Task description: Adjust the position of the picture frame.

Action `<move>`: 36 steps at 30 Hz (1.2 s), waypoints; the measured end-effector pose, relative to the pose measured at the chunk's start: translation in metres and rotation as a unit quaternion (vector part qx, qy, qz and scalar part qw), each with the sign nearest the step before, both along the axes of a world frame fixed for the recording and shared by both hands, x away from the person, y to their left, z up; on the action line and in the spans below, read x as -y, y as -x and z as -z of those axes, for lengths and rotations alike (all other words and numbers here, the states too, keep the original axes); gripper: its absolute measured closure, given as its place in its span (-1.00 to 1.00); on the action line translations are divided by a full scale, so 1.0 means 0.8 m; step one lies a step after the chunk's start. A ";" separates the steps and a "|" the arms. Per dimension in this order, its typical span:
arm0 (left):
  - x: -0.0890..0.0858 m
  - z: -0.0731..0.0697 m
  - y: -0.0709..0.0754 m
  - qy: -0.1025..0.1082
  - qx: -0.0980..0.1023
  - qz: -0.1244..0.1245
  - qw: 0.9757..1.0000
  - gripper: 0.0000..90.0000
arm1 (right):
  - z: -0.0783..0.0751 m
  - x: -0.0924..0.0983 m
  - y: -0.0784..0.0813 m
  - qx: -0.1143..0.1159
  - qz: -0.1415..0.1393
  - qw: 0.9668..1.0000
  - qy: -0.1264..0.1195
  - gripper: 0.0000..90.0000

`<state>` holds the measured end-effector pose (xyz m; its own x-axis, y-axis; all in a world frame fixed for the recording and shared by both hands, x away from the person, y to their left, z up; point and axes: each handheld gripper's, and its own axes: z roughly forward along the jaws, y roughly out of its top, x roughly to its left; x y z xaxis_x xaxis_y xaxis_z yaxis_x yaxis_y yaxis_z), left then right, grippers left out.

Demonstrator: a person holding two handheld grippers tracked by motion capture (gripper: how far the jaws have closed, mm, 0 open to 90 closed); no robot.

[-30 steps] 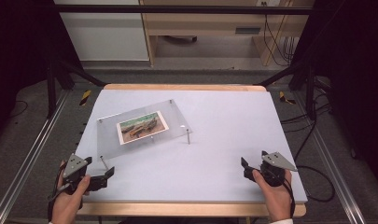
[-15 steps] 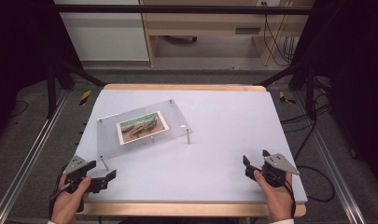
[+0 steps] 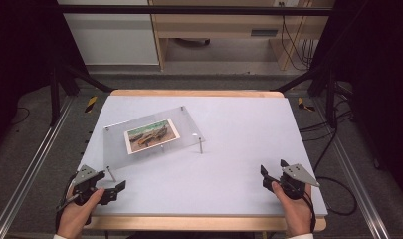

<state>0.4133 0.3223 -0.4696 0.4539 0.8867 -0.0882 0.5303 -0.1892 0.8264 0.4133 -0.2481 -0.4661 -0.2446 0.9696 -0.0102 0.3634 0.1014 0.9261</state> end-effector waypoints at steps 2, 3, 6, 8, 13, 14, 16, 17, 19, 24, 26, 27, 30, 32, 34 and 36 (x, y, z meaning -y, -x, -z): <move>0.000 -0.001 -0.001 0.010 0.001 -0.008 1.000 -0.79 | 0.000 0.000 0.000 0.001 0.000 1.000 0.001 -0.41; 0.000 -0.001 -0.001 0.010 0.001 -0.008 1.000 -0.73 | 0.000 0.000 0.000 0.001 0.000 1.000 0.001 -0.41; -0.003 -0.002 -0.005 0.038 0.003 -0.027 0.999 -0.58 | 0.000 0.000 0.000 0.001 0.000 1.000 0.000 -0.41; -0.005 0.001 -0.009 0.032 0.003 -0.045 0.998 -0.40 | 0.000 0.000 0.000 0.000 -0.001 1.000 0.000 -0.41; -0.009 0.005 -0.014 0.051 0.001 -0.056 0.997 -0.03 | 0.001 -0.001 -0.001 -0.001 -0.004 1.000 0.000 -0.41; -0.009 0.005 -0.014 0.051 0.001 -0.056 0.997 0.01 | 0.001 -0.001 -0.001 -0.001 -0.004 1.000 0.000 -0.41; -0.009 0.007 -0.018 0.051 0.003 -0.055 0.997 0.15 | 0.001 -0.001 -0.001 -0.002 -0.003 1.000 -0.001 -0.40; -0.010 0.007 -0.018 0.052 0.005 -0.057 0.997 0.21 | 0.001 -0.001 0.000 -0.002 -0.002 1.000 -0.002 -0.40; -0.011 0.008 -0.019 0.056 0.005 -0.060 0.997 0.34 | 0.001 0.000 0.000 -0.002 -0.002 1.000 -0.002 -0.41; -0.012 0.011 -0.021 0.059 -0.002 -0.059 0.997 0.56 | 0.001 0.000 -0.001 -0.005 0.001 1.000 -0.005 -0.43; -0.012 0.011 -0.021 0.060 -0.001 -0.058 0.996 0.64 | 0.001 0.000 -0.002 -0.003 0.001 1.000 -0.008 -0.43; -0.011 0.009 -0.021 0.061 0.003 -0.058 0.996 0.70 | 0.001 0.001 -0.002 -0.003 0.002 1.000 -0.006 -0.44; -0.012 0.009 -0.022 0.059 0.002 -0.061 0.996 0.76 | 0.001 0.001 -0.002 -0.003 0.003 1.000 -0.006 -0.44; -0.015 0.010 -0.022 0.071 -0.001 -0.066 0.995 0.83 | 0.001 0.001 -0.002 -0.004 0.005 1.000 -0.006 -0.44; -0.015 0.010 -0.021 0.072 -0.001 -0.066 0.995 0.83 | 0.002 0.002 -0.003 -0.004 0.005 1.000 -0.004 -0.44; -0.015 0.008 -0.021 0.074 0.001 -0.066 0.995 0.84 | 0.001 0.001 -0.003 -0.004 0.005 1.000 -0.005 -0.46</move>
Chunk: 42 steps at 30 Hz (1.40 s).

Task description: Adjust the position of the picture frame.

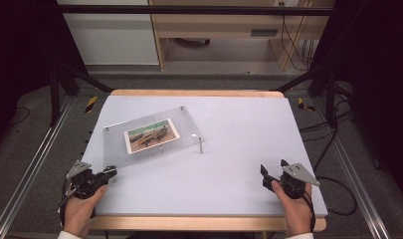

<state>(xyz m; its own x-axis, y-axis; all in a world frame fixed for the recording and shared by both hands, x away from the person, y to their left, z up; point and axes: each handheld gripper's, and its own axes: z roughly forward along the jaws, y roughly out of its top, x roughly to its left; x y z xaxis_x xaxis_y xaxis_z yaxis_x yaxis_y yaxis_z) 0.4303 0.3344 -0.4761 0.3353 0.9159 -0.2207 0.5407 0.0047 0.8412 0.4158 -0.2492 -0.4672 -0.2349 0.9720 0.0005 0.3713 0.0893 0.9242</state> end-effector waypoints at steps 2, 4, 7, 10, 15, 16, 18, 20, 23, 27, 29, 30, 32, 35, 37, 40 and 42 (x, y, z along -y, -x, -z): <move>0.000 -0.002 0.001 0.002 0.002 0.001 1.000 0.84 | 0.000 0.000 0.000 0.001 -0.002 1.000 0.000 -0.46; 0.000 -0.003 0.001 0.009 0.004 0.005 1.000 0.84 | -0.001 0.001 0.000 0.002 -0.001 1.000 0.001 -0.46; -0.001 -0.005 0.002 0.019 0.006 0.008 1.000 0.84 | 0.001 -0.001 -0.001 -0.004 -0.001 1.000 0.000 -0.46; 0.000 -0.007 0.002 0.026 0.007 0.011 1.000 0.84 | 0.002 -0.001 -0.003 -0.016 -0.010 1.000 -0.004 -0.44; 0.002 -0.011 0.004 0.029 0.012 0.017 0.999 0.85 | 0.001 -0.003 -0.003 -0.018 -0.020 1.000 -0.007 -0.38; 0.002 -0.011 0.004 0.029 0.012 0.017 0.999 0.85 | 0.001 -0.003 -0.003 -0.018 -0.020 1.000 -0.007 -0.38; 0.003 -0.013 0.005 0.037 0.015 0.019 0.999 0.85 | 0.001 -0.004 -0.003 -0.024 -0.026 0.999 -0.005 -0.36; 0.004 -0.015 0.006 0.041 0.015 0.021 0.999 0.85 | 0.001 -0.005 -0.003 -0.026 -0.028 0.999 -0.005 -0.34; 0.006 -0.017 0.008 0.051 0.013 0.024 0.998 0.85 | 0.000 -0.008 -0.004 -0.040 -0.034 0.999 -0.003 -0.34; 0.008 -0.021 0.010 0.063 0.019 0.027 0.997 0.86 | -0.006 -0.020 -0.004 -0.059 -0.050 0.997 0.018 -0.34; 0.011 -0.024 0.012 0.063 0.021 0.030 0.997 0.86 | -0.007 -0.028 -0.006 -0.067 -0.061 0.996 0.023 -0.34; 0.011 -0.024 0.012 0.063 0.021 0.030 0.997 0.86 | -0.007 -0.028 -0.006 -0.067 -0.061 0.996 0.023 -0.34; 0.012 -0.026 0.013 0.067 0.021 0.034 0.997 0.87 | -0.012 -0.042 -0.009 -0.066 -0.075 0.994 0.036 -0.34; 0.014 -0.028 0.017 0.069 0.021 0.038 0.997 0.87 | -0.022 -0.061 -0.015 -0.063 -0.095 0.992 0.049 -0.28; 0.015 -0.029 0.018 0.069 0.020 0.038 0.997 0.87 | -0.031 -0.081 -0.024 -0.059 -0.113 0.990 0.060 -0.23; 0.014 -0.027 0.018 0.067 0.017 0.032 0.997 0.87 | -0.037 -0.100 -0.040 -0.060 -0.134 0.988 0.049 -0.16; 0.013 -0.026 0.017 0.069 0.015 0.032 0.997 0.86 | -0.039 -0.113 -0.052 -0.068 -0.144 0.986 0.040 -0.12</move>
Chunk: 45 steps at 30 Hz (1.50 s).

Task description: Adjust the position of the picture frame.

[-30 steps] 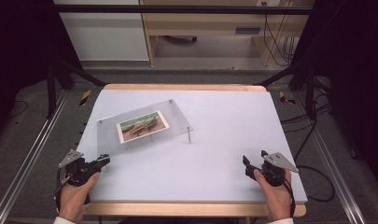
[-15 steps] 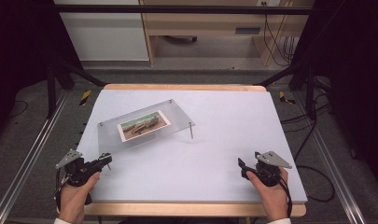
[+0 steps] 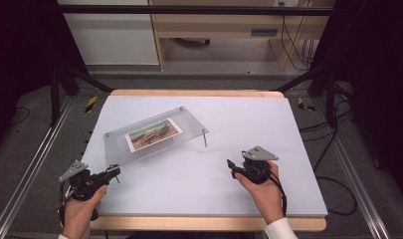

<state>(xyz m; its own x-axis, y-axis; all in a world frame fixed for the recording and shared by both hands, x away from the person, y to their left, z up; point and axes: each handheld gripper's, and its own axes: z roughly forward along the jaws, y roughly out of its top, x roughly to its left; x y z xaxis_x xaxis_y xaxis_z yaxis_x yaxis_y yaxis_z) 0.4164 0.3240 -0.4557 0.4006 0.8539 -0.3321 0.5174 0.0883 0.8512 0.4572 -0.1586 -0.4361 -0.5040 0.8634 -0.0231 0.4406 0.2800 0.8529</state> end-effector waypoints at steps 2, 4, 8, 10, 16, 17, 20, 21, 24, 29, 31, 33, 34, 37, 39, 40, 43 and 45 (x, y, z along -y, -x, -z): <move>0.000 0.000 0.000 0.000 0.000 0.000 1.000 0.86 | 0.001 -0.011 -0.012 -0.004 -0.009 1.000 -0.004 -0.08; 0.000 0.000 0.000 -0.001 0.001 0.001 1.000 0.86 | 0.001 -0.022 -0.024 -0.003 -0.013 1.000 0.004 -0.04; 0.001 0.000 0.000 0.000 0.002 0.001 1.000 0.86 | 0.000 -0.044 -0.045 0.002 -0.015 1.000 0.015 0.04; 0.001 -0.001 0.000 0.001 0.003 0.002 1.000 0.86 | 0.001 -0.053 -0.055 0.003 -0.014 1.000 0.013 0.11; 0.002 -0.002 0.001 0.004 0.003 0.006 1.000 0.87 | 0.003 -0.069 -0.074 0.008 -0.025 1.000 0.000 0.32; 0.002 -0.002 0.001 0.003 0.003 0.006 1.000 0.87 | 0.003 -0.069 -0.075 0.005 -0.026 1.000 -0.007 0.32; 0.002 -0.002 0.001 0.003 0.004 0.007 1.000 0.87 | 0.005 -0.072 -0.076 0.010 -0.033 0.999 -0.017 0.31; 0.002 -0.002 0.001 0.004 0.004 0.008 1.000 0.87 | 0.005 -0.073 -0.077 0.009 -0.035 0.999 -0.020 0.30; 0.003 -0.003 0.001 0.004 0.005 0.007 1.000 0.87 | 0.008 -0.076 -0.081 0.008 -0.035 0.999 -0.022 0.27; 0.003 -0.003 0.001 0.004 0.005 0.007 1.000 0.87 | 0.014 -0.084 -0.093 0.008 -0.035 0.999 -0.022 0.26; 0.003 -0.003 0.001 0.003 0.005 0.007 1.000 0.87 | 0.015 -0.088 -0.099 0.010 -0.036 0.999 -0.023 0.29; 0.003 -0.003 0.001 0.003 0.006 0.006 1.000 0.87 | 0.015 -0.091 -0.104 0.014 -0.038 0.999 -0.024 0.34; 0.003 -0.003 0.001 0.003 0.006 0.006 1.000 0.87 | 0.016 -0.092 -0.107 0.017 -0.037 0.999 -0.027 0.38; 0.003 -0.003 0.001 0.004 0.006 0.006 1.000 0.87 | 0.017 -0.095 -0.115 0.016 -0.040 0.999 -0.030 0.48; 0.003 -0.003 0.001 0.005 0.006 0.005 1.000 0.87 | 0.017 -0.096 -0.118 0.019 -0.044 0.998 -0.033 0.52; 0.003 -0.003 0.001 0.004 0.007 0.005 1.000 0.87 | 0.016 -0.097 -0.120 0.023 -0.048 0.998 -0.033 0.54; 0.002 -0.003 0.001 0.003 0.009 0.005 1.000 0.87 | 0.014 -0.100 -0.122 0.029 -0.055 0.997 -0.040 0.60; 0.002 -0.003 0.001 0.002 0.011 0.005 1.000 0.87 | 0.014 -0.100 -0.123 0.029 -0.055 0.997 -0.047 0.65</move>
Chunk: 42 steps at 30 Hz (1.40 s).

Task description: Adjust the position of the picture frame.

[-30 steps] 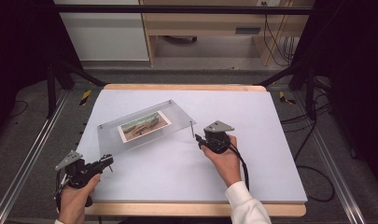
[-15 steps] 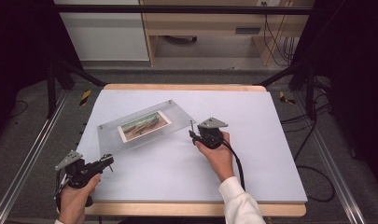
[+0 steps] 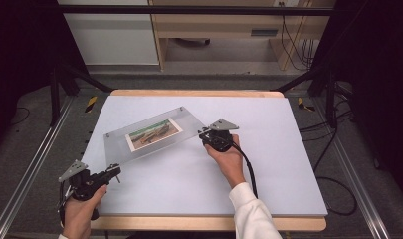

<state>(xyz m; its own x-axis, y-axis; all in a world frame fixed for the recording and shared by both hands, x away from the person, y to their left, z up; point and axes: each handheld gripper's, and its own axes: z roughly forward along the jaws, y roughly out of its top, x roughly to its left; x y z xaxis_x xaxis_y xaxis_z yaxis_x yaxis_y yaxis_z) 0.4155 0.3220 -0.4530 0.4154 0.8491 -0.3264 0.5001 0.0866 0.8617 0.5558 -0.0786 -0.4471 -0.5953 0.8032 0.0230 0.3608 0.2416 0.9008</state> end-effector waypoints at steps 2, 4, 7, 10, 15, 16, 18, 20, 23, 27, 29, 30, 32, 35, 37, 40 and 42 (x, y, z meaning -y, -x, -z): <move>0.000 0.001 0.000 -0.001 -0.001 0.001 1.000 0.87 | 0.001 0.001 -0.001 0.000 -0.001 1.000 -0.002 0.74; 0.000 0.001 0.000 -0.002 -0.001 0.001 1.000 0.87 | 0.001 0.003 -0.002 -0.001 -0.002 1.000 -0.007 0.84; 0.000 0.001 0.000 -0.002 0.000 0.001 1.000 0.87 | 0.000 0.005 -0.003 -0.005 -0.001 1.000 -0.015 0.89; 0.000 0.001 0.000 -0.002 0.000 0.001 1.000 0.87 | 0.000 0.005 -0.003 -0.009 -0.001 1.000 -0.017 0.89; -0.001 0.003 -0.001 0.009 0.005 -0.004 1.000 0.85 | 0.000 0.005 -0.003 -0.012 -0.001 1.000 -0.018 0.89; -0.001 0.003 -0.001 0.009 0.005 -0.004 1.000 0.85 | 0.000 0.005 -0.003 -0.012 -0.001 1.000 -0.018 0.89; -0.001 0.004 -0.003 0.010 0.008 -0.009 1.000 0.83 | 0.000 0.004 -0.002 -0.014 -0.003 1.000 -0.019 0.89; 0.000 0.004 -0.005 0.009 0.009 -0.013 1.000 0.76 | 0.000 0.003 -0.002 -0.015 -0.003 1.000 -0.019 0.89; 0.001 0.004 -0.006 0.001 0.014 -0.014 1.000 0.73 | 0.001 0.003 -0.002 -0.015 -0.006 1.000 -0.017 0.89; -0.001 0.004 -0.006 -0.009 0.012 -0.021 1.000 0.83 | 0.001 0.002 -0.002 -0.019 -0.008 1.000 -0.018 0.89; -0.002 0.005 -0.007 -0.004 0.011 -0.022 1.000 0.85 | 0.001 0.001 -0.002 -0.020 -0.009 1.000 -0.019 0.88; -0.002 0.005 -0.007 -0.004 0.011 -0.022 1.000 0.86 | 0.001 0.001 -0.002 -0.020 -0.009 1.000 -0.019 0.88; -0.001 0.004 -0.006 -0.008 0.011 -0.023 1.000 0.86 | 0.002 0.000 -0.003 -0.019 -0.009 1.000 -0.014 0.80; -0.001 0.004 -0.006 -0.009 0.011 -0.023 1.000 0.86 | 0.004 -0.001 -0.007 -0.017 -0.002 1.000 -0.024 0.78; -0.001 0.004 -0.006 -0.009 0.011 -0.023 1.000 0.86 | 0.005 -0.003 -0.006 -0.018 -0.009 0.999 -0.025 0.88; -0.001 0.005 -0.006 -0.011 0.009 -0.024 1.000 0.85 | 0.005 -0.003 -0.006 -0.019 -0.011 1.000 -0.020 0.89; 0.000 0.005 -0.006 -0.011 0.010 -0.027 1.000 0.85 | 0.004 -0.004 -0.007 -0.022 -0.008 1.000 -0.020 0.89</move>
